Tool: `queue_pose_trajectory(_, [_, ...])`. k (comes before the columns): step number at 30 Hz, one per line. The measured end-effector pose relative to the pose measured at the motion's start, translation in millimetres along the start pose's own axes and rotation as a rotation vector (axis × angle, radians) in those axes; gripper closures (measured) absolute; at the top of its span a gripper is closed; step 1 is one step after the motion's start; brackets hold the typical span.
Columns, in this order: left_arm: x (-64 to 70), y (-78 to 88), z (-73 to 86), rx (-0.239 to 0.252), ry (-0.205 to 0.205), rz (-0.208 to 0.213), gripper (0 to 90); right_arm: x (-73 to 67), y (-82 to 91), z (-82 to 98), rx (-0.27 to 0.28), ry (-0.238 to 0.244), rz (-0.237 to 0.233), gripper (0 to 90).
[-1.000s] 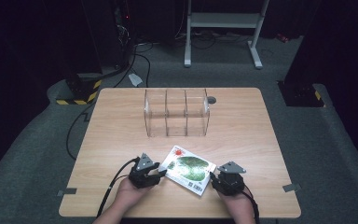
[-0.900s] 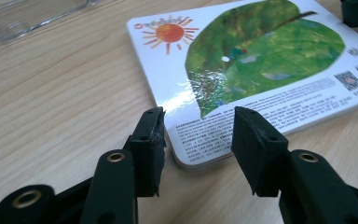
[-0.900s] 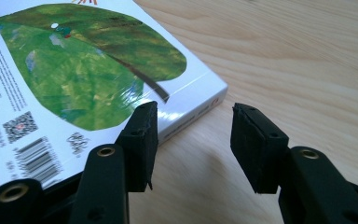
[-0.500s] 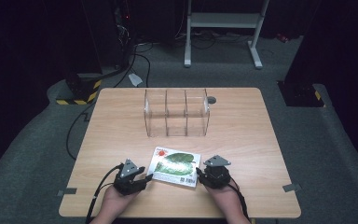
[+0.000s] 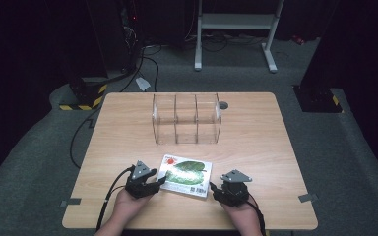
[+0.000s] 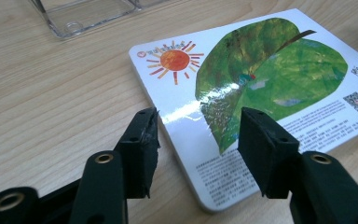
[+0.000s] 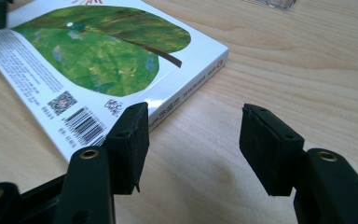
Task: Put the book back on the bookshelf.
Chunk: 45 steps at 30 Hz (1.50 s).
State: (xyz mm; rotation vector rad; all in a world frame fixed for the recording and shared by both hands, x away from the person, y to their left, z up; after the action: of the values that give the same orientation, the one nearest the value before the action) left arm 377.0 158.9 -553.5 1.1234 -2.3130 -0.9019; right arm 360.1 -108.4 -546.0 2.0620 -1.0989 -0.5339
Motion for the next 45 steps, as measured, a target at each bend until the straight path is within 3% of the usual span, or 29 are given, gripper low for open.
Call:
queue_pose_trajectory(1, [-0.5, -1.3, -0.9, -0.002, -0.008, -0.004, 46.1, -0.6, 1.3, 1.0, 0.002, -0.005, -0.006, 41.2])
queue_pose_trajectory(3, [-2.7, -5.8, -3.1, -0.006, 0.009, 0.004, 44.6, -1.7, 2.7, 1.9, 0.001, 0.008, -0.02, 38.3])
queue_pose_trajectory(5, [-5.3, -8.8, -3.6, -0.014, 0.033, 0.009, 43.9, -3.0, 3.8, 2.3, 0.002, -0.013, -0.04, 36.1])
queue_pose_trajectory(14, [-7.1, -12.0, -3.4, -0.022, 0.036, 0.032, 41.4, -12.8, 6.7, 5.5, 0.0, -0.027, -0.086, 32.3])
queue_pose_trajectory(24, [-8.4, -12.7, -2.8, -0.031, 0.043, 0.044, 39.1, -31.3, -1.7, 5.9, -0.041, 0.041, -0.119, 28.2])
queue_pose_trajectory(27, [-3.5, -12.2, -1.2, -0.036, 0.039, 0.065, 38.8, -34.3, -3.0, 5.9, -0.047, 0.054, -0.119, 28.1])
queue_pose_trajectory(33, [1.6, -7.7, 2.6, -0.047, 0.033, 0.065, 38.0, -35.8, -6.7, 6.3, -0.07, 0.078, -0.111, 29.7])
queue_pose_trajectory(35, [0.9, -6.3, 3.7, -0.046, 0.03, 0.072, 38.4, -34.6, -7.7, 5.7, -0.073, 0.065, -0.116, 32.0])
queue_pose_trajectory(38, [-1.7, -6.8, 3.2, -0.052, 0.034, 0.086, 40.1, -32.1, -11.2, 4.9, -0.086, 0.052, -0.142, 32.1])
queue_pose_trajectory(41, [-0.8, -6.0, 2.7, -0.064, 0.021, 0.09, 40.2, -32.4, -10.7, 4.5, -0.083, 0.071, -0.159, 34.9])
queue_pose_trajectory(45, [1.9, -3.0, 5.0, -0.059, 0.008, 0.082, 39.9, -32.3, -8.9, 7.5, -0.079, 0.072, -0.127, 36.7])
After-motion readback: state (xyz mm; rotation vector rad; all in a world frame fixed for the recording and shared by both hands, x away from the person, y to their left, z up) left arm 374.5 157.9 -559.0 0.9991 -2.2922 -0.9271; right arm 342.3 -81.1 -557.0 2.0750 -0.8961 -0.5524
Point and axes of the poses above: each handheld gripper's, and its own axes: y roughly backward along the jaws, z roughly out of its underside, x roughly to its right, the point moved 6 cm from there along -y, roughly forward along the jaws, and after that the axes turned 8 degrees about -x, right-handed, at the moved point
